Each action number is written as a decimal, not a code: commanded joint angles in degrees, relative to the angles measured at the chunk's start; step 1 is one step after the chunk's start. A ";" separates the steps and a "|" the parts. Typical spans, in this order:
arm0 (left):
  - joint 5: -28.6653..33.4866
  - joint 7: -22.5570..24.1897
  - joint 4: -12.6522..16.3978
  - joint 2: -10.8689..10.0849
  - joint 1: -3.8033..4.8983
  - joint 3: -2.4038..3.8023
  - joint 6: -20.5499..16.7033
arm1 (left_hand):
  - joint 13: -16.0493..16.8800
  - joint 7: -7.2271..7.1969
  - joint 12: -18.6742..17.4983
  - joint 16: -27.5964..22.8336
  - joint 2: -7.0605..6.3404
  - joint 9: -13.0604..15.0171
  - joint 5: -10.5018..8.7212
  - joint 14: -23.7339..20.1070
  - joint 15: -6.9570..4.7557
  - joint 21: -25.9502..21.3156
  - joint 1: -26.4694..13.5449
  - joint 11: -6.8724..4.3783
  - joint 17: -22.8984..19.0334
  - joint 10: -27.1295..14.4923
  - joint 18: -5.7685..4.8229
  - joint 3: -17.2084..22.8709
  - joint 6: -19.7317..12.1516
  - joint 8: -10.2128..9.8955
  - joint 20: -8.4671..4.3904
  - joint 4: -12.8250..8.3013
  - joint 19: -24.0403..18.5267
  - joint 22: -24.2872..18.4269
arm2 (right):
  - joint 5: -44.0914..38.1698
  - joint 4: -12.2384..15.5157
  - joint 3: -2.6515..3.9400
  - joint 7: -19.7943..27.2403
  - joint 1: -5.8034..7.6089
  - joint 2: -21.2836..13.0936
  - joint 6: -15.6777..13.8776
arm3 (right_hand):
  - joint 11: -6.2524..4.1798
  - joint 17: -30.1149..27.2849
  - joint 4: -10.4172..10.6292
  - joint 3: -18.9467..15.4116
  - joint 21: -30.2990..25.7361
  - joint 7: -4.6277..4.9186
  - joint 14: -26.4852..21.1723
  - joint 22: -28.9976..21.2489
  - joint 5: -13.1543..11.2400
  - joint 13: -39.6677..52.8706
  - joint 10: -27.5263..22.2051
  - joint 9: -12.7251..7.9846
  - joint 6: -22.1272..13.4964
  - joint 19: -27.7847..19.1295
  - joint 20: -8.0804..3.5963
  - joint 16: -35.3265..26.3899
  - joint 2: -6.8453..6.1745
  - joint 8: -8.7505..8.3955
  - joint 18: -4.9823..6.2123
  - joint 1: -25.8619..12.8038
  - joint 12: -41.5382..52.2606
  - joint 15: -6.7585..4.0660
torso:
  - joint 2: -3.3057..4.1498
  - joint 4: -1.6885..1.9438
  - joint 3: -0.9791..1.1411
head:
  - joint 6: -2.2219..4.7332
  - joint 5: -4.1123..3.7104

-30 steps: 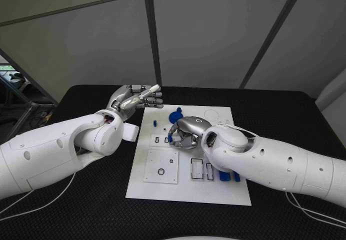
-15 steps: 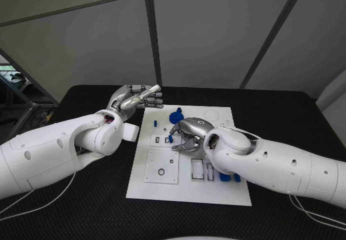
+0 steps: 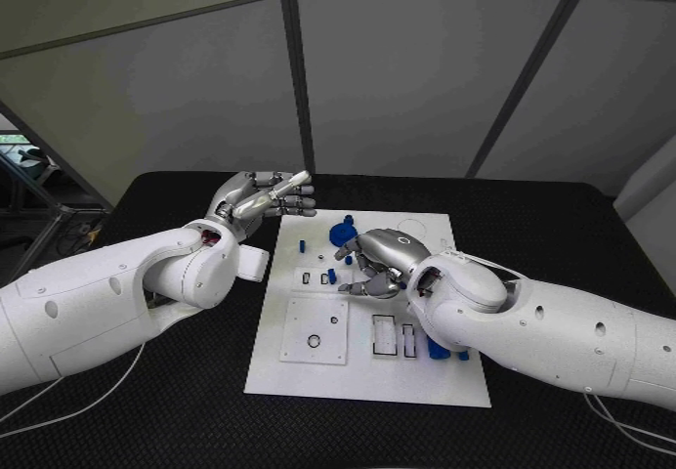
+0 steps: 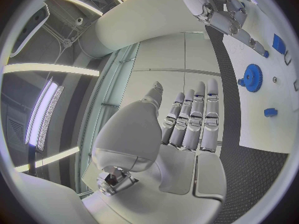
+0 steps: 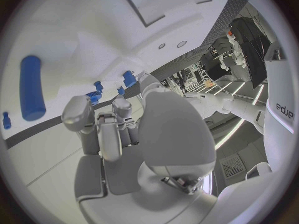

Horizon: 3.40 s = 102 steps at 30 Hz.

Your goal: Assemble the parts on the task board

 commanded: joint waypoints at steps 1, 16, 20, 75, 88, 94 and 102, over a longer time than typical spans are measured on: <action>-0.24 -0.61 -0.22 -0.03 0.08 0.05 1.16 | -0.04 0.49 -0.25 -0.18 0.24 -0.06 0.17 0.03 0.19 0.28 0.31 0.26 0.09 0.05 -0.67 -0.09 -0.07 -0.32 0.14 -0.25 0.32 -0.08 | 1.32 1.94 0.64 0.51 0.18 -1.11 -2.36 | 0.03 9.85 0.61 -0.26 -0.21 0.02 4.71 0.08 0.24 -0.04 -0.02 0.09 -0.54 -0.05 0.34 -0.31 -0.13 0.37 -0.38 0.38 0.32 0.52 | 0.01 0.08 -0.05 | 0.14 -0.02; -18.32 -20.05 -2.61 -1.42 0.35 0.07 9.39 | 8.61 -4.88 13.70 30.94 -0.31 2.40 0.69 18.65 -7.03 17.88 -5.43 -6.30 22.56 13.94 -0.74 -4.26 6.54 6.23 -7.06 3.27 16.34 10.06 | 27.02 3.04 6.42 11.57 5.30 -9.21 0.28 | -1.64 -3.83 -1.02 1.20 -10.89 -1.73 0.64 -16.35 1.38 -5.92 -3.10 0.76 5.87 -9.73 -0.82 -8.54 3.12 4.68 2.57 3.07 -4.10 -0.92 | -1.87 -0.44 0.15 | -0.56 0.38; -24.88 -29.36 -3.30 -1.23 1.17 0.07 14.69 | 18.56 -5.66 26.28 56.00 0.37 4.87 0.60 17.44 -7.51 34.09 -4.44 -6.55 47.85 9.84 -2.85 -7.12 5.07 10.78 -7.84 4.53 17.45 28.50 | 35.05 0.07 6.64 13.86 7.27 -10.49 0.23 | -2.31 -17.80 -1.75 2.10 -21.39 -2.29 -3.99 -29.32 0.81 -19.34 -8.52 0.30 7.79 -16.84 -1.50 -20.14 3.66 4.56 4.46 3.60 -16.49 -1.51 | -2.58 -0.57 0.15 | -0.97 0.53; -51.87 -53.85 -16.69 17.59 8.57 -6.43 35.08 | 50.60 -8.47 60.38 78.99 2.43 17.70 0.27 28.10 -10.01 56.65 -8.62 -9.64 77.93 14.18 -7.02 -17.48 1.05 27.70 -9.52 12.61 27.81 61.07 | 41.84 -7.24 6.73 16.91 8.74 -9.68 1.83 | -0.82 -47.58 -3.42 7.52 -44.09 -1.30 -9.70 -42.82 6.57 -48.75 2.82 -0.01 13.14 -19.60 1.54 -70.97 1.32 -2.33 4.21 1.72 -54.13 0.85 | -3.79 -0.63 0.22 | -3.80 1.65; -51.88 -53.68 -17.11 18.45 8.57 -7.39 36.48 | 50.54 -8.58 60.31 78.99 2.63 18.14 0.27 28.10 -10.09 56.77 -8.24 -9.74 77.94 14.20 -7.06 -17.45 1.12 28.04 -9.59 12.46 27.92 61.34 | 41.83 -7.51 6.72 16.72 8.74 -9.31 2.37 | -0.85 -47.64 -3.45 7.60 -44.42 -1.32 -9.54 -43.01 7.30 -48.88 2.95 0.01 13.26 -19.47 1.57 -71.39 1.40 -2.38 4.24 1.61 -54.26 0.85 | -3.85 -0.64 0.26 | -4.13 1.60; -51.88 -53.50 -17.00 18.62 8.57 -7.43 36.23 | 50.55 -8.63 60.30 79.01 2.79 18.36 0.28 28.11 -10.13 56.81 -8.03 -9.79 77.97 14.24 -7.07 -17.40 1.12 28.20 -9.62 12.40 27.94 61.43 | 41.83 -7.69 6.72 16.60 8.73 -9.14 2.64 | -0.85 -47.65 -3.47 7.62 -44.49 -1.33 -9.50 -43.05 7.46 -48.90 2.97 0.02 13.28 -19.44 1.57 -71.49 1.41 -2.39 4.24 1.59 -54.29 0.85 | -3.82 -0.64 0.25 | -4.16 1.57; -51.89 -53.24 -16.98 18.62 8.57 -7.43 35.03 | 50.72 -8.80 60.35 79.04 3.43 19.13 0.31 28.15 -10.25 56.88 -7.34 -9.93 78.05 14.44 -7.09 -17.13 1.12 28.76 -9.75 12.25 27.98 61.64 | 41.83 -7.96 6.72 16.48 8.73 -8.97 3.00 | -0.85 -47.66 -3.48 7.64 -44.58 -1.32 -9.48 -43.10 7.65 -48.94 2.99 0.02 13.32 -19.41 1.58 -71.61 1.41 -2.40 4.24 1.56 -54.33 0.86 | -3.77 -0.67 0.28 | -4.18 1.50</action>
